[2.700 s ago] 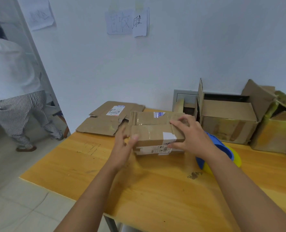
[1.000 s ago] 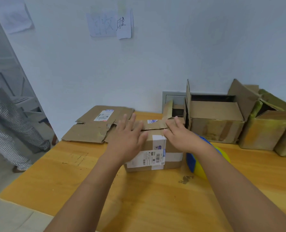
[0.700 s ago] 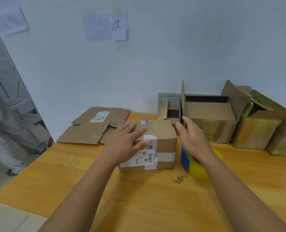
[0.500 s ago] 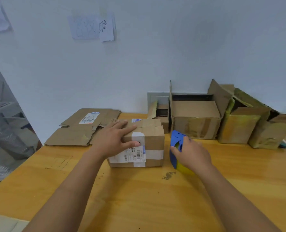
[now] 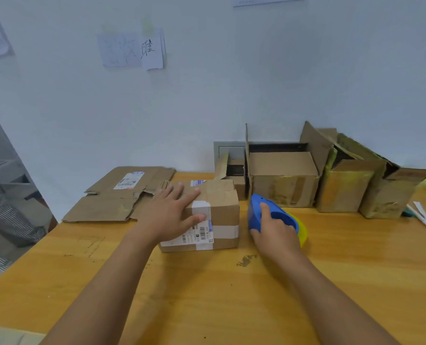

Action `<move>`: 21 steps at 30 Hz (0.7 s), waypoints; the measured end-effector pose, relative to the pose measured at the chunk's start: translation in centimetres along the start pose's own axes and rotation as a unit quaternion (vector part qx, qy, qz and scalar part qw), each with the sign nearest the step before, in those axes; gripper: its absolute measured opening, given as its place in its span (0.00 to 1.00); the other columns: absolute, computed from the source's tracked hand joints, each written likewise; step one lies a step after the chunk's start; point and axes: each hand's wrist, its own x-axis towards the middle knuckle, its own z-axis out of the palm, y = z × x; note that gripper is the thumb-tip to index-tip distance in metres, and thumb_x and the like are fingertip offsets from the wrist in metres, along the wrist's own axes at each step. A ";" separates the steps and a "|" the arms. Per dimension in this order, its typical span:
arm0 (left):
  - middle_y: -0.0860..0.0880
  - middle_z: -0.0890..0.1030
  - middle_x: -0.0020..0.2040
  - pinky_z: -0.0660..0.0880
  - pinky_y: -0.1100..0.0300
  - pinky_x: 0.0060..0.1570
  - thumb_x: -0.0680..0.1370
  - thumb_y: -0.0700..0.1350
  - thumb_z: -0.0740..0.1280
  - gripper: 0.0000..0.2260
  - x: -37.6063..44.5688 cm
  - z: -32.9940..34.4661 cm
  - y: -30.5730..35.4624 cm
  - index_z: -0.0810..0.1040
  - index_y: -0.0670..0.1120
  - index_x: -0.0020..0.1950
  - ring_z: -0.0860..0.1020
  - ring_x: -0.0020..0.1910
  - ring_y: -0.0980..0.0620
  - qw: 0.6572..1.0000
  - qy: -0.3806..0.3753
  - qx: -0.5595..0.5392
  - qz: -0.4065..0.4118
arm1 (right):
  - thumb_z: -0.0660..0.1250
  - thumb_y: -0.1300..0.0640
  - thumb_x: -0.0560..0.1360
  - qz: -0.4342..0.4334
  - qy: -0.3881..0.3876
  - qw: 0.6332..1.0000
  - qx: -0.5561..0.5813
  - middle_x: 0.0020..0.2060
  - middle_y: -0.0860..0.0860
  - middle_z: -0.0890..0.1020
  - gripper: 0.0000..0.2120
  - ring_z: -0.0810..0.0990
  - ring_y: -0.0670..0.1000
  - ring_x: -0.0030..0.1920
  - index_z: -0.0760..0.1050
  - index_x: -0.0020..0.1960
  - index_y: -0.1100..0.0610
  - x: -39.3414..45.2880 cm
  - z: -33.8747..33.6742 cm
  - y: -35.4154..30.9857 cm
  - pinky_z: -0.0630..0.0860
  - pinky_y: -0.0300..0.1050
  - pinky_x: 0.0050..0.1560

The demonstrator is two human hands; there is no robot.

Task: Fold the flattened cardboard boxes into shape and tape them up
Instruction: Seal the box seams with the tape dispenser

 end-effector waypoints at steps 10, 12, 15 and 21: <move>0.51 0.54 0.81 0.47 0.43 0.77 0.72 0.78 0.45 0.34 0.0 0.5 0.1 0.56 0.65 0.74 0.50 0.80 0.47 0.999 0.037 -0.028 0.003 | 0.66 0.45 0.80 -0.109 0.113 0.952 0.262 0.54 0.46 0.74 0.30 0.77 0.43 0.42 0.53 0.75 0.41 -1.4 -8.2 -0.1 0.74 0.43 0.37; 0.51 0.53 0.82 0.46 0.43 0.77 0.71 0.78 0.43 0.35 -0.1 0.5 0.3 0.57 0.66 0.74 0.49 0.80 0.47 0.999 0.034 -0.027 -0.001 | 0.67 0.45 0.79 -0.161 0.104 0.933 0.303 0.54 0.45 0.76 0.24 0.80 0.44 0.43 0.57 0.68 0.38 -1.4 -10.5 -1.3 0.78 0.43 0.38; 0.51 0.53 0.82 0.44 0.44 0.77 0.71 0.78 0.46 0.35 -0.2 0.3 0.4 0.58 0.67 0.75 0.49 0.80 0.48 0.999 0.031 -0.037 -0.006 | 0.68 0.48 0.79 -0.222 0.030 0.883 0.412 0.50 0.44 0.82 0.16 0.83 0.45 0.43 0.62 0.59 0.39 -0.8 -13.1 -3.7 0.79 0.39 0.39; 0.51 0.50 0.82 0.44 0.50 0.76 0.76 0.74 0.50 0.31 -0.2 -0.2 -0.2 0.55 0.66 0.78 0.46 0.80 0.49 0.998 0.011 -0.062 0.005 | 0.70 0.48 0.72 -0.218 -0.084 0.785 0.574 0.55 0.58 0.83 0.16 0.85 0.59 0.47 0.73 0.59 0.44 2.2 -13.6 -7.2 0.82 0.50 0.42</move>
